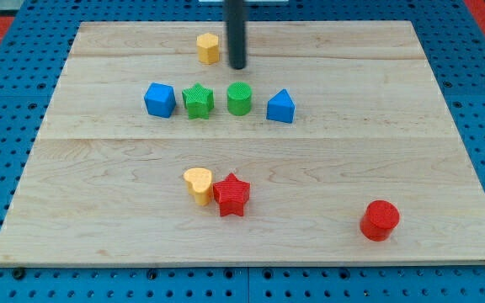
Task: Slide the yellow hexagon towards blue cube
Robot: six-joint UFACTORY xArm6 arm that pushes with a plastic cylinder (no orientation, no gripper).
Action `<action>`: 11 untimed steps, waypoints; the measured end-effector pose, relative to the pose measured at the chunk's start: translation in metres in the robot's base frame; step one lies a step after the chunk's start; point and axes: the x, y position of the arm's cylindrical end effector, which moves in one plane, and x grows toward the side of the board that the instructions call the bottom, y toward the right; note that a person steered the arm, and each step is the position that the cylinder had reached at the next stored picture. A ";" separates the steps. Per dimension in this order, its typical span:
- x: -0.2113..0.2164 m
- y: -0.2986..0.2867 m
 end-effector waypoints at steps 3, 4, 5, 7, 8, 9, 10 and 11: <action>-0.013 -0.080; -0.015 -0.083; -0.027 -0.064; -0.044 -0.056; -0.052 -0.056; -0.059 -0.056; -0.053 -0.063; -0.049 -0.134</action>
